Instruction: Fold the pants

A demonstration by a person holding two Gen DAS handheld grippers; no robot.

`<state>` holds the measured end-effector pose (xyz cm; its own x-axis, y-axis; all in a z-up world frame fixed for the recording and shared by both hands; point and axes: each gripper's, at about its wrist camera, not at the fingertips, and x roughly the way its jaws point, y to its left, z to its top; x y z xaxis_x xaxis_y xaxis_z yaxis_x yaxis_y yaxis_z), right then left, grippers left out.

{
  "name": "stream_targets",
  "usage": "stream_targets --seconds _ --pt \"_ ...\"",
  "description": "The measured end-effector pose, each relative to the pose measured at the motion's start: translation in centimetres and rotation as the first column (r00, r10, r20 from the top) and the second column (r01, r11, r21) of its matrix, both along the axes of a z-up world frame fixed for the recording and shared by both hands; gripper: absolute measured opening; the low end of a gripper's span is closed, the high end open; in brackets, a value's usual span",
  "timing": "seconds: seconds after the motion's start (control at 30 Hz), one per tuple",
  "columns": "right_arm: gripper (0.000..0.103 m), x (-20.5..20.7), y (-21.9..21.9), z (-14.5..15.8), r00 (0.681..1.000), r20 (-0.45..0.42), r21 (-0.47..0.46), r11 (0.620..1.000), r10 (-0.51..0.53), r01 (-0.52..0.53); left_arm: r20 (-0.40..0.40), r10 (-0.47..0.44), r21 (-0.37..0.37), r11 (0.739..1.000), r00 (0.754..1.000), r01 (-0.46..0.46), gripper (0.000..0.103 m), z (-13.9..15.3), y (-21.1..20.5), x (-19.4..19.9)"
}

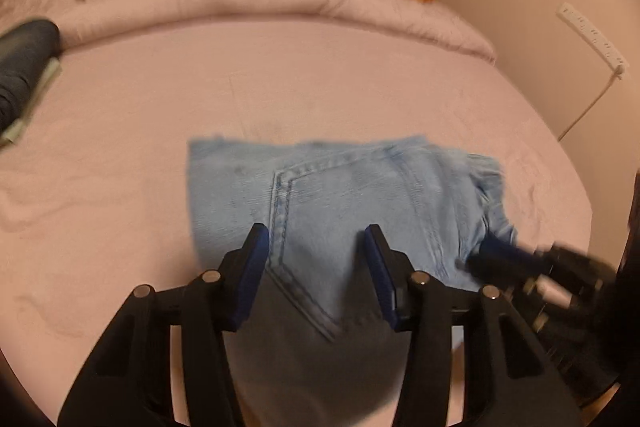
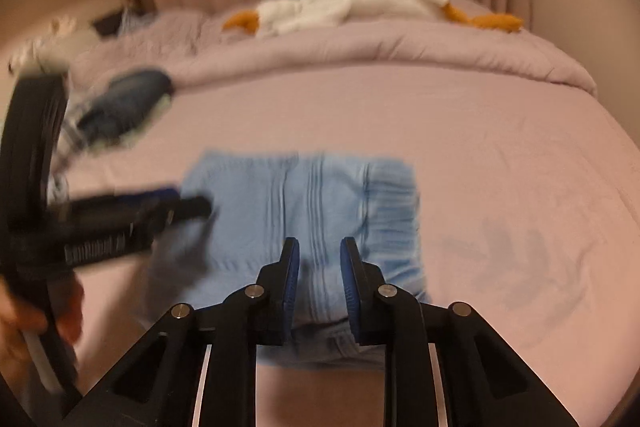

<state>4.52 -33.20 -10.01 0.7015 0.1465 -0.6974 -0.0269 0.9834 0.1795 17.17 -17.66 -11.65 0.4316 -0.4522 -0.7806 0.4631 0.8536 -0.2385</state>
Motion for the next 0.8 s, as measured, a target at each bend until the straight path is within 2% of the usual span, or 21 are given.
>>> stream_targets --seconds 0.03,0.07,0.1,0.13,0.27,0.33,0.4,0.47,0.5,0.6,0.73,0.8 --pt "0.023 0.5 -0.1 -1.2 0.999 -0.045 0.006 1.0 0.005 -0.005 -0.049 0.001 0.019 1.0 0.999 0.0 0.048 -1.2 -0.3 0.8" --pt "0.018 0.7 -0.3 -2.4 0.997 -0.08 0.023 1.0 0.011 -0.009 -0.108 0.003 0.029 1.0 0.994 0.0 0.048 -2.7 -0.6 1.8" --pt "0.012 0.6 -0.5 -3.2 0.997 -0.082 0.027 1.0 0.012 -0.01 -0.107 -0.001 0.012 1.0 0.994 0.002 0.048 -3.1 -0.5 2.2" --pt "0.012 0.3 -0.5 -3.5 0.998 -0.062 0.028 1.0 0.016 -0.014 -0.087 -0.009 -0.003 1.0 0.996 0.009 0.049 -3.0 -0.4 2.3" --pt "0.012 0.3 -0.1 -3.3 0.999 -0.042 -0.005 1.0 0.012 -0.012 -0.07 -0.021 0.036 0.999 0.997 0.023 0.049 -2.5 -0.9 2.0" --pt "0.013 0.3 -0.5 -3.0 0.999 -0.048 0.029 0.999 0.022 -0.021 -0.047 -0.023 0.053 0.998 0.999 0.026 0.049 -2.2 -0.8 1.2" --pt "0.015 0.0 -1.3 -2.1 0.998 -0.052 0.109 0.994 0.018 -0.012 -0.021 -0.031 0.066 0.997 0.999 0.032 0.05 -1.6 -0.5 0.0" --pt "0.016 -0.4 -1.8 -1.1 1.0 -0.016 0.194 0.981 0.025 -0.022 0.0 -0.031 0.069 0.997 1.0 0.031 0.05 -1.2 -0.3 -1.1" --pt "0.016 -0.3 -1.8 -0.5 0.999 0.01 0.211 0.977 0.03 -0.032 0.001 -0.03 0.062 0.998 1.0 0.03 0.05 -1.1 0.0 -1.7" --pt "0.016 1.0 -1.2 0.7 0.998 0.044 0.18 0.983 0.037 -0.044 0.005 -0.028 0.072 0.997 1.0 0.028 0.05 -1.3 0.6 -3.2" --pt "0.018 4.0 -0.4 0.5 0.996 0.015 0.163 0.983 0.085 -0.087 -0.004 -0.038 0.124 0.992 0.999 0.038 0.05 -2.0 0.5 -4.1" --pt "0.018 5.5 -0.3 -0.7 0.995 -0.065 0.14 0.988 0.08 -0.07 0.004 -0.044 0.143 0.989 0.999 0.043 0.05 -2.1 0.2 -4.3"
